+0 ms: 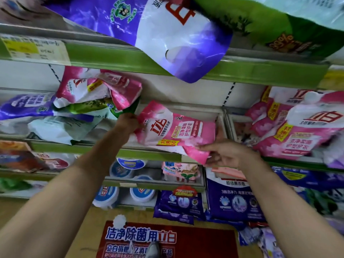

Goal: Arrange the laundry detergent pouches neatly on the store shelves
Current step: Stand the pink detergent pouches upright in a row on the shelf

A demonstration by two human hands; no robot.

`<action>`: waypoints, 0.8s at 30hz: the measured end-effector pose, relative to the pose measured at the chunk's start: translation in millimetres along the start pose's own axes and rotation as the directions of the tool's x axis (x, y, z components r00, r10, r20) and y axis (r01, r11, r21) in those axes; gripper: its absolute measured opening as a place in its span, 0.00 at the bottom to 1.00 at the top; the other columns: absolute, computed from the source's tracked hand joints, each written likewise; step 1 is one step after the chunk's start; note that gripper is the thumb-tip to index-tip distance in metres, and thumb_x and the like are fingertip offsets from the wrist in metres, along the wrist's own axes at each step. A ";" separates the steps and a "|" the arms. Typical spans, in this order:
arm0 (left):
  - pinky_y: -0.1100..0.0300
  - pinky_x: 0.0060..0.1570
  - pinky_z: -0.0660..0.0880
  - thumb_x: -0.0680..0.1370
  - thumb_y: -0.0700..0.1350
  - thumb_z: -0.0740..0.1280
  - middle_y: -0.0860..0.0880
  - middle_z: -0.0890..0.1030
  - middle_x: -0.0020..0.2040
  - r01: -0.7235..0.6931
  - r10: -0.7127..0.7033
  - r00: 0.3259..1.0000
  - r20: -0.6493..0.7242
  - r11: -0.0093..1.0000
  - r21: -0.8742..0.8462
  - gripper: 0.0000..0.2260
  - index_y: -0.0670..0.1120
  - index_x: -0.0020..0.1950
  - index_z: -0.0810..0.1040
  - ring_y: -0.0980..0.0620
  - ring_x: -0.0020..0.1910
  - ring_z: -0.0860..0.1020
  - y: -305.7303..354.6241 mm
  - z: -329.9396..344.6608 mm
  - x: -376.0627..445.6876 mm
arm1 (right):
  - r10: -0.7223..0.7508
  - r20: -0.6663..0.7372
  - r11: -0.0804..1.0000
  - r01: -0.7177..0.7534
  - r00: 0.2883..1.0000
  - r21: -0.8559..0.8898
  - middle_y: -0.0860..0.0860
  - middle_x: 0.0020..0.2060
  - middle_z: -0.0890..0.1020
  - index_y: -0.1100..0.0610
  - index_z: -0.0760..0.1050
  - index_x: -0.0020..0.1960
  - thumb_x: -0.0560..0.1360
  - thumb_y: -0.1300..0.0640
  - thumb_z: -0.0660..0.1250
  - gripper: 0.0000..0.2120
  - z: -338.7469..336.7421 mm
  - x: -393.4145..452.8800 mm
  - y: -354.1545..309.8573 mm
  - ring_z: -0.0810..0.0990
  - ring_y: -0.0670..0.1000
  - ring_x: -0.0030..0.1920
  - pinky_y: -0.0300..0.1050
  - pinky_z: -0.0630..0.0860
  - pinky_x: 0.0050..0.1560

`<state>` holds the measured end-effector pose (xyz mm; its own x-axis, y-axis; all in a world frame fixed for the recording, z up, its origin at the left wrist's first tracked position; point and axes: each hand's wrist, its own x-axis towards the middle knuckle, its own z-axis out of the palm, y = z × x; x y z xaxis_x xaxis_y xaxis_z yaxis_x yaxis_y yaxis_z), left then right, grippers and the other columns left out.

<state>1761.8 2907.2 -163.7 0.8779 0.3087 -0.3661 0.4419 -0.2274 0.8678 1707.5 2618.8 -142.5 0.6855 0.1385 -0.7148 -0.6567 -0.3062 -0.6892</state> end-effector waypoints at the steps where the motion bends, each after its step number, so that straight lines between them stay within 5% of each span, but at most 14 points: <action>1: 0.65 0.34 0.79 0.72 0.29 0.70 0.43 0.79 0.40 -0.026 0.027 0.999 -0.020 0.997 0.071 0.06 0.38 0.42 0.78 0.47 0.41 0.78 2.5 -0.3 0.7 | 0.027 0.037 0.997 -0.024 0.999 -0.078 0.60 0.46 0.85 0.61 0.73 0.63 0.67 0.56 0.75 0.26 -1.2 -4.0 -0.8 0.85 0.55 0.39 0.46 0.82 0.38; 3: 0.54 0.50 0.80 0.73 0.38 0.72 0.41 0.81 0.48 -0.053 0.069 0.996 -0.059 0.971 0.233 0.10 0.38 0.53 0.81 0.46 0.47 0.80 2.1 0.4 -2.3 | 0.077 0.067 0.963 -0.057 0.995 -0.263 0.61 0.42 0.86 0.64 0.76 0.57 0.68 0.53 0.74 0.22 -6.6 -11.5 -7.9 0.85 0.55 0.36 0.48 0.83 0.38; 5: 0.54 0.49 0.78 0.75 0.45 0.71 0.41 0.83 0.52 -0.093 0.128 0.989 -0.080 0.935 0.343 0.14 0.40 0.58 0.80 0.43 0.50 0.81 -3.6 2.5 -12.9 | 0.064 0.006 0.918 -0.057 0.998 -0.393 0.62 0.39 0.85 0.65 0.78 0.49 0.72 0.50 0.72 0.17 -14.1 -13.6 -21.6 0.84 0.54 0.32 0.45 0.82 0.34; 8: 0.53 0.47 0.77 0.74 0.52 0.70 0.40 0.83 0.49 -0.136 0.197 0.962 -0.190 0.946 0.294 0.16 0.41 0.54 0.79 0.41 0.48 0.81 -22.8 6.7 -34.5 | -0.232 -0.255 0.909 0.115 0.939 -0.401 0.60 0.32 0.82 0.63 0.79 0.39 0.75 0.51 0.71 0.15 -24.0 3.3 -47.6 0.78 0.54 0.27 0.45 0.76 0.32; 10: 0.47 0.56 0.75 0.70 0.55 0.71 0.38 0.81 0.53 -0.024 0.100 0.951 -0.293 0.967 0.253 0.22 0.41 0.56 0.77 0.38 0.54 0.78 -40.0 10.0 -40.9 | -0.462 -0.368 0.824 0.236 0.807 -0.516 0.61 0.35 0.82 0.62 0.79 0.36 0.75 0.50 0.70 0.17 -23.1 22.7 -67.8 0.79 0.56 0.34 0.46 0.72 0.40; 12: 0.46 0.59 0.73 0.66 0.60 0.71 0.37 0.78 0.57 0.198 -0.130 0.926 -0.355 0.967 0.160 0.32 0.39 0.61 0.75 0.37 0.58 0.75 -52.2 12.7 -47.1 | -0.587 -0.341 0.707 0.260 0.734 -0.658 0.59 0.42 0.83 0.61 0.82 0.42 0.76 0.49 0.68 0.14 -13.4 40.1 -84.1 0.82 0.57 0.47 0.43 0.70 0.45; 14: 0.51 0.47 0.76 0.68 0.60 0.71 0.40 0.79 0.51 0.292 -0.314 0.926 -0.211 0.948 -0.131 0.28 0.38 0.55 0.75 0.42 0.47 0.78 -55.3 17.7 -60.3 | -0.592 -0.230 0.645 0.283 0.772 -0.710 0.58 0.51 0.84 0.60 0.82 0.51 0.76 0.51 0.68 0.13 -0.9 59.9 -91.8 0.80 0.57 0.56 0.42 0.70 0.49; 17: 0.59 0.37 0.70 0.79 0.48 0.65 0.46 0.75 0.37 0.378 -0.342 0.925 0.168 0.772 -0.511 0.10 0.42 0.44 0.74 0.50 0.34 0.72 -52.6 34.7 -78.1 | -0.474 -0.057 0.573 0.259 0.878 -0.778 0.62 0.50 0.82 0.60 0.79 0.49 0.78 0.48 0.65 0.14 17.4 90.6 -87.6 0.81 0.59 0.53 0.42 0.69 0.42; 21: 0.64 0.36 0.75 0.81 0.47 0.63 0.49 0.78 0.27 0.406 -0.342 0.911 0.232 0.643 -0.650 0.12 0.42 0.40 0.74 0.54 0.30 0.77 -40.2 49.5 -79.5 | -0.406 -0.020 0.533 0.219 0.914 -0.817 0.61 0.48 0.84 0.62 0.79 0.54 0.79 0.43 0.60 0.22 28.5 107.0 -75.1 0.83 0.58 0.48 0.49 0.78 0.50; 24: 0.67 0.28 0.73 0.80 0.47 0.65 0.50 0.73 0.23 0.406 -0.356 0.907 0.223 0.604 -0.686 0.13 0.43 0.37 0.72 0.55 0.26 0.72 -36.0 49.2 -74.2 | -0.399 -0.074 0.634 0.217 0.914 -0.742 0.59 0.42 0.84 0.64 0.80 0.49 0.77 0.46 0.65 0.20 28.8 101.0 -74.8 0.83 0.55 0.43 0.47 0.77 0.44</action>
<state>1689.9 2847.0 -184.3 0.6803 0.1551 -0.7163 0.4966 0.6212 0.6062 1816.9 2682.8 -166.6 0.9117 0.1791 -0.3697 -0.0348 -0.8631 -0.5039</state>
